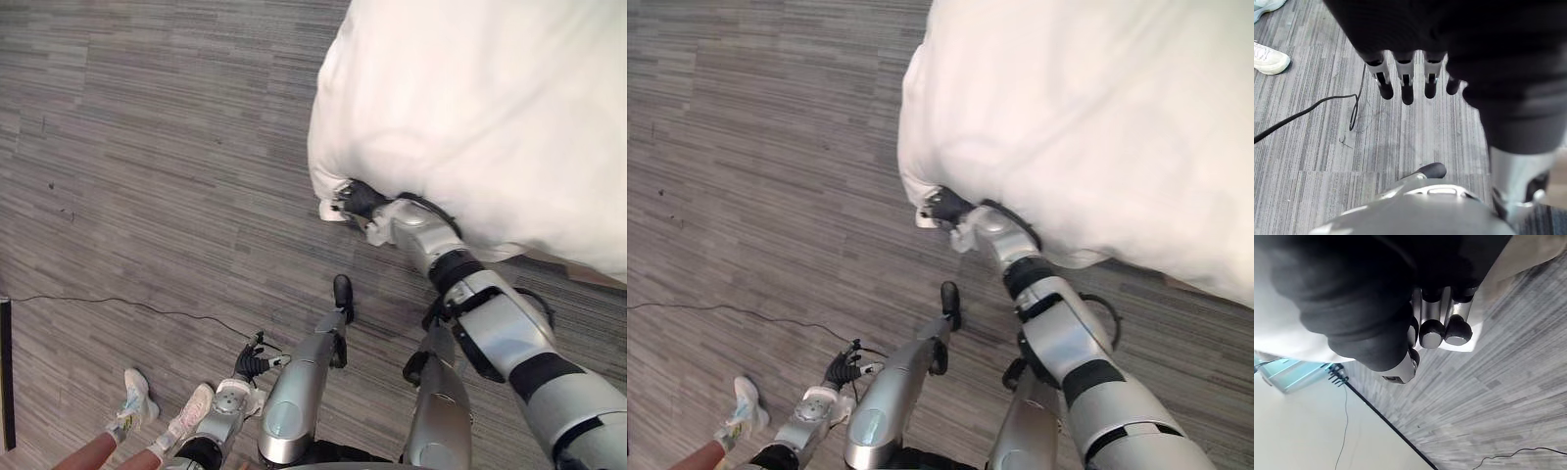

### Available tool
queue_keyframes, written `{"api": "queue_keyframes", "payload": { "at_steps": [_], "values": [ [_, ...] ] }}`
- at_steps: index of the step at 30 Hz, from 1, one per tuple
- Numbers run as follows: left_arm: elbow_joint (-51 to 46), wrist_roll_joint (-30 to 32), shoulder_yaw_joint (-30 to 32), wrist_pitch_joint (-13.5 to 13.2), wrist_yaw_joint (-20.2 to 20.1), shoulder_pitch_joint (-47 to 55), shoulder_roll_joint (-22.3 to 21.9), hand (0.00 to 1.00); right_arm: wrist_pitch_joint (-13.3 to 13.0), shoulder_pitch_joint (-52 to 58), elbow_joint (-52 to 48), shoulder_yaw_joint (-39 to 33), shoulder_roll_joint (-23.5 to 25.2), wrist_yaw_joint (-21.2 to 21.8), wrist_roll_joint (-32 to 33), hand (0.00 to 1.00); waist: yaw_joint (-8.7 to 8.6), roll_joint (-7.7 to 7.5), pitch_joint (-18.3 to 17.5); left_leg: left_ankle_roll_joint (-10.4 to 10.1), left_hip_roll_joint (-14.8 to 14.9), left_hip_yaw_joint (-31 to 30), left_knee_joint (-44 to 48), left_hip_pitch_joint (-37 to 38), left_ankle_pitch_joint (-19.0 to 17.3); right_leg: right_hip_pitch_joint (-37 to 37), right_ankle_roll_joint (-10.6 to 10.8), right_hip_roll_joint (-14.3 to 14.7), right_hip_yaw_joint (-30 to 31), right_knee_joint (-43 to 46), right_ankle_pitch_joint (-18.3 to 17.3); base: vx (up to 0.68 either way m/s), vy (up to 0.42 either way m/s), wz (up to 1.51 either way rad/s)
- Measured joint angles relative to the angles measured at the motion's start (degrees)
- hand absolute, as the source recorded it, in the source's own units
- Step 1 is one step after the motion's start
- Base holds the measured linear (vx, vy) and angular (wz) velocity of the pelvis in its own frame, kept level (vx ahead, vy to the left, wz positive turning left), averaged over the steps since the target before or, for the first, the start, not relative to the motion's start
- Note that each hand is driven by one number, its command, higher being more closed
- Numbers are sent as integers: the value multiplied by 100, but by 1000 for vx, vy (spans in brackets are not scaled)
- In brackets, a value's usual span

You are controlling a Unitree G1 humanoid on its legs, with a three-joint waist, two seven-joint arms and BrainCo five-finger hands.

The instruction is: Tidy the bed and pick cloth on bed and put in laundry

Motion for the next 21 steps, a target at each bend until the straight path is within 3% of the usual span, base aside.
{"api": "queue_keyframes", "payload": {
  "at_steps": [1, 2, 3, 4, 5, 6, 8, 11, 12, 15, 19, 21],
  "values": [
    [-24, 28, 127, 0, -89, 107, 0, 0, -64, 468, -156, -164, -139, 149, -3, 100, -106, -7, 3, 32, -27, 0, -7, 126, -15, 143, 39, -31, -18, 1, 1, 39, 92, 9],
    [79, 116, 310, 12, -176, 166, 0, 0, -199, 1418, -981, -192, -196, 354, -9, 100, -246, -40, 20, 36, -33, -13, -99, 417, -19, 412, 70, -28, -47, 1, -23, 40, 68, 5],
    [100, 120, 337, 17, -182, 170, 1, 0, -229, 1595, -1151, -185, -186, 399, -9, 100, -266, -47, 20, 35, -31, -15, -127, 479, -19, 459, 85, -24, -51, 1, -34, 68, 25, -5],
    [138, 256, 474, 47, -191, 247, -6, 0, -391, 2391, -1940, 1, -35, 475, -8, 100, -343, -132, -21, 15, -7, -4, -214, 734, -34, 674, 156, 4, -46, -1, -98, 66, -19, -29],
    [163, 423, 641, 85, -187, 432, 6, 0, -523, 3060, -2637, 439, 238, 536, -16, 100, -459, -349, -237, -64, 47, 66, -368, 927, -90, 711, 153, 81, 43, -1, -183, 124, -47, -40],
    [208, 463, 674, 121, -187, 491, 18, 0, -564, 3306, -2899, 657, 335, 591, -21, 100, -506, -444, -357, -82, 75, 116, -440, 997, -84, 713, 138, 116, 77, -1, -241, 155, -84, -57],
    [514, 633, 670, 195, -179, 513, 43, 0, -753, 4233, -3952, 1420, 669, 754, -55, 100, -582, -788, -778, -155, 247, 245, -601, 1427, -102, 990, 104, 295, 124, -1, -362, 174, -101, -42],
    [844, 893, 645, 262, -140, 514, 204, 0, -933, 4616, -5119, 2090, 856, 823, 77, 100, -579, -1211, -1443, -309, 450, 344, -682, 1816, -166, 1275, 62, 539, 211, -3, -510, 152, -93, -25],
    [906, 946, 635, 277, -140, 509, 215, 0, -966, 4591, -5431, 2108, 920, 786, 148, 100, -579, -1289, -1573, -336, 496, 368, -748, 1955, -162, 1377, 45, 591, 219, -3, -546, 147, -91, -17],
    [1049, 1047, 634, 313, -129, 524, 200, 0, -1046, 4239, -6051, 1889, 1057, 286, 627, 100, -586, -1375, -1945, -398, 596, 474, -834, 2298, -189, 1658, 71, 676, 227, -5, -639, 100, -52, -6],
    [1059, 1115, 619, 392, -133, 530, 128, 0, -1020, 3440, -5866, 1093, 1182, -629, 911, 100, -590, -1276, -2088, -401, 586, 501, -907, 2537, -191, 1850, 73, 676, 233, -5, -641, 10, -4, -1],
    [1059, 1115, 618, 400, -141, 535, 130, 0, -886, 3132, -5515, 798, 1180, -958, 918, 100, -586, -1259, -2080, -406, 590, 504, -905, 2528, -182, 1840, 71, 679, 237, -6, -639, -34, -9, -2]
  ]
}}
